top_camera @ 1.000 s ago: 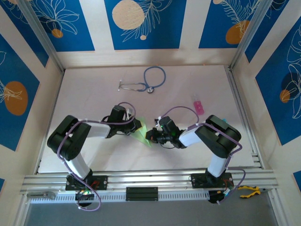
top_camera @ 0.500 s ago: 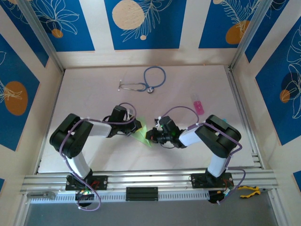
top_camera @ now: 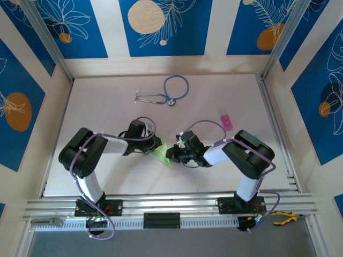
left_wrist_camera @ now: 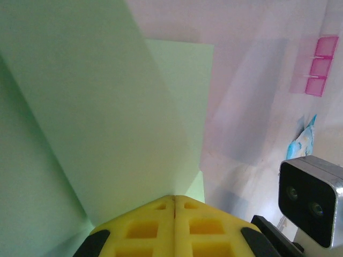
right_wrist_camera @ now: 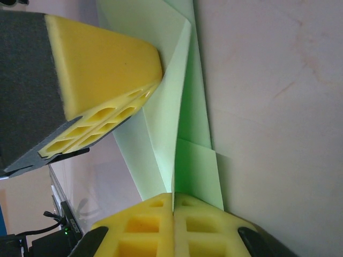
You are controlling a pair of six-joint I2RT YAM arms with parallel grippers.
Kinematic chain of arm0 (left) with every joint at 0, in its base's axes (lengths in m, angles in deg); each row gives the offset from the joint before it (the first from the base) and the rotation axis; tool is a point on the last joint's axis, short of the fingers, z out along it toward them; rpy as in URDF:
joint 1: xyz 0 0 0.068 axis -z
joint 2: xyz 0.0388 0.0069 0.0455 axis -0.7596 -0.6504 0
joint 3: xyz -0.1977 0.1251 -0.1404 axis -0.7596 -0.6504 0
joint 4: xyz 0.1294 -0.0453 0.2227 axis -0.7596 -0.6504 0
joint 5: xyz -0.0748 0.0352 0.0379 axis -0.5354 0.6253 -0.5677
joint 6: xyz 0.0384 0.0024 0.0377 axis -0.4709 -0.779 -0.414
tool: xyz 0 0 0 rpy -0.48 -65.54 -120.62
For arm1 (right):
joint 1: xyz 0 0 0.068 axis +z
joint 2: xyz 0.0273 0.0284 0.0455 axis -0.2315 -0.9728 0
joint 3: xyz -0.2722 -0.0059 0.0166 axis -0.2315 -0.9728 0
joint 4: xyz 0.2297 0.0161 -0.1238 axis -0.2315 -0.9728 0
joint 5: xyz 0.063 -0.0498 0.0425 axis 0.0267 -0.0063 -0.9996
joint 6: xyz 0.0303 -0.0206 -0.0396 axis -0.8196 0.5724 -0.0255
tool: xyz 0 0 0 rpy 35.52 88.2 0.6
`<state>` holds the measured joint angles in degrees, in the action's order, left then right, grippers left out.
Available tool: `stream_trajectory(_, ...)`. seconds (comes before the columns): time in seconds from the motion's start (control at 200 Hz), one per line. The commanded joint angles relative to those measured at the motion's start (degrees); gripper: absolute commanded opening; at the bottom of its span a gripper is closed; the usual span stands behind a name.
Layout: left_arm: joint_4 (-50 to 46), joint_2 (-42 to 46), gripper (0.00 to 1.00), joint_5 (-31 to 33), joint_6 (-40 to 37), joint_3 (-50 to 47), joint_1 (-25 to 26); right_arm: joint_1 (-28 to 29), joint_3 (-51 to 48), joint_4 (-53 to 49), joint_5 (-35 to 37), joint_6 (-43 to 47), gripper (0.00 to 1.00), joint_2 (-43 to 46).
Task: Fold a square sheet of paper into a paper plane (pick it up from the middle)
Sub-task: Fourth fold the wing at the center of the table.
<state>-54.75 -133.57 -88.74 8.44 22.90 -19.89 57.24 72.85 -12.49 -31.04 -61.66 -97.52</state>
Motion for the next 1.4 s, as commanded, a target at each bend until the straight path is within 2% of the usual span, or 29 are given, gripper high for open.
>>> stream_trajectory(0.0, -1.65, -1.20, 0.06, -0.10, -0.86, 1.40, 0.34, 0.09, 0.20, -4.45, 0.45, -0.36, 0.03, -2.40)
stream_trajectory(0.25, -5.10, -1.47, 0.05, 0.80, -2.02, 1.63, 0.32, -0.08, 0.70, -5.26, -0.67, -0.12, 0.10, -0.97)
stream_trajectory(0.54, -4.84, -2.26, 0.05, 0.72, -1.65, 1.54, 0.18, 1.53, 1.63, -14.06, -0.61, 2.53, 0.20, 3.77)
stream_trajectory(0.72, -5.74, -1.98, 0.05, 1.09, -1.97, 1.54, 0.24, 2.11, 0.55, -16.53, 0.57, 2.96, 0.20, 5.63)
stream_trajectory(1.02, -5.68, -1.91, 0.05, 1.16, -1.83, 1.19, 0.25, 2.11, -1.39, -19.15, 1.63, 4.28, 0.12, 7.23)
stream_trajectory(1.396, -5.24, -2.00, 0.05, 1.15, -1.51, 1.01, 0.24, 2.11, -2.45, -20.31, 0.05, 5.17, 0.15, 9.43)
